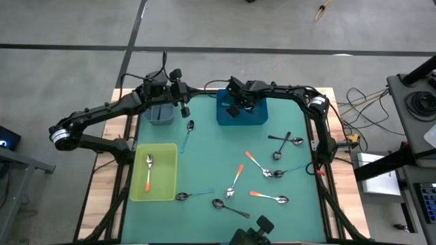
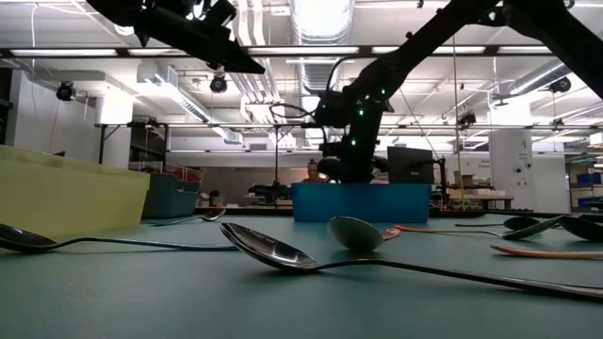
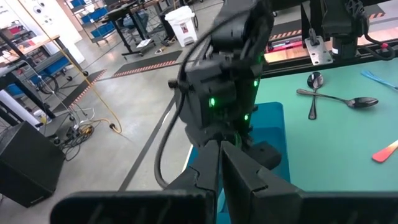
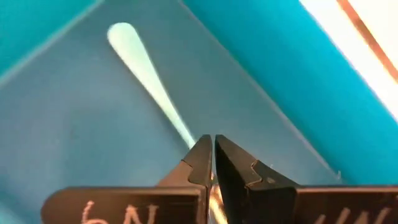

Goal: Sort silverware by color (type)
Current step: Put the blue spoon into the dark blue bin

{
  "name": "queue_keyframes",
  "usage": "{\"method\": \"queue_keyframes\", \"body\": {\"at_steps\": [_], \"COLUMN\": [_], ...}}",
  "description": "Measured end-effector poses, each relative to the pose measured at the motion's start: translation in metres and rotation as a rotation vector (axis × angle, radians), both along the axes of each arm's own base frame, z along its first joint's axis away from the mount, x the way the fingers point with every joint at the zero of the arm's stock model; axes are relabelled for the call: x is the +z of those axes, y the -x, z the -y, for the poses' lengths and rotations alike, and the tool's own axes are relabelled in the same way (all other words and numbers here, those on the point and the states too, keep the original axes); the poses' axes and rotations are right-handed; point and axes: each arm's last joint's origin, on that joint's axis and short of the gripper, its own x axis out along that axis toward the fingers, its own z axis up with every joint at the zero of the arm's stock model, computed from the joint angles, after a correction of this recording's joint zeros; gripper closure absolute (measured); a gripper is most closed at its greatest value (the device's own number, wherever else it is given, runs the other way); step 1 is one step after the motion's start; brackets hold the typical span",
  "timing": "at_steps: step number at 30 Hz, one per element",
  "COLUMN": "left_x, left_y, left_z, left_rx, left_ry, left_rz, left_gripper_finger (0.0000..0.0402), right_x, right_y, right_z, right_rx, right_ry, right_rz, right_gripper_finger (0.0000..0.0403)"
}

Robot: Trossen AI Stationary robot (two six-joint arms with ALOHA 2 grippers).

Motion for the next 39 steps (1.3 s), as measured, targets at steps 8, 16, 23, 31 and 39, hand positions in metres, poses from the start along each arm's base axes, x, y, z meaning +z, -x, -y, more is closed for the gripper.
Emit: {"method": "queue_keyframes", "body": {"at_steps": [8,16,23,31,39], "left_x": [0.000,0.000,0.000,0.000,0.000], "left_y": [0.000,0.000,0.000,0.000,0.000], "left_z": [0.000,0.000,0.000,0.000,0.000], "left_rx": [-0.001,-0.001,-0.002,-0.002,-0.002], "left_ry": [-0.001,-0.002,-0.003,-0.004,-0.004], "left_rz": [-0.001,0.000,0.000,0.000,0.000], "left_gripper_finger": [0.0402,0.0402,0.0402,0.0402,0.0402], "right_x": [0.013,0.002,-0.009,-0.009,-0.013], "right_y": [0.004,0.002,0.000,0.002,0.004], "right_z": [-0.006,-0.005,-0.002,0.002,0.000], "right_rx": [-0.224,-0.383,-0.426,-0.442,-0.444], "right_ry": [-0.237,-0.279,-0.253,-0.213,-0.218], "right_rz": [0.121,0.149,0.132,0.135,0.119], "right_gripper_finger": [0.0390,0.0390,0.0390,0.0390,0.0390]}}
